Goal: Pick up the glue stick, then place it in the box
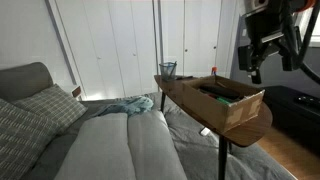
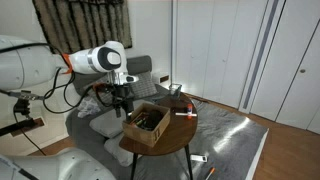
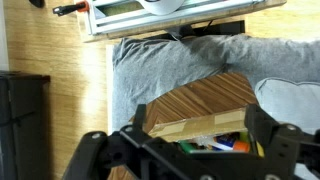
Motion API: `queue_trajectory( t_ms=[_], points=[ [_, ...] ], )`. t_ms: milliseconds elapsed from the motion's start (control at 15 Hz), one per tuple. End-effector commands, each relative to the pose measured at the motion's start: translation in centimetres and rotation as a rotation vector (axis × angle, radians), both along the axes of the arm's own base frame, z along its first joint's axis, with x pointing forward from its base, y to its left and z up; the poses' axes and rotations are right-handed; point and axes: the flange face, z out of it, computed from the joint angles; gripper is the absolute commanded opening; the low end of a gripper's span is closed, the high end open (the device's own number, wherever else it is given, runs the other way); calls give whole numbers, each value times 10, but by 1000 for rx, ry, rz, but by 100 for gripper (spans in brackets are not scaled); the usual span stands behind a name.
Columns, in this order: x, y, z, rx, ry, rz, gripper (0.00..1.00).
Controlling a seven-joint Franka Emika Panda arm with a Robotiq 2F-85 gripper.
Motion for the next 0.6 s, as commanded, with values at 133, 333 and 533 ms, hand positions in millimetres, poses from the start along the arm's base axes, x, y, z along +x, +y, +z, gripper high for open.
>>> queue_trajectory(
  t_ms=[133, 333, 533],
  points=[
    [0, 0, 0, 0, 1, 0, 100],
    [12, -43, 2, 42, -97, -186, 100],
    [33, -99, 22, 112, -175, -309, 100]
  ],
)
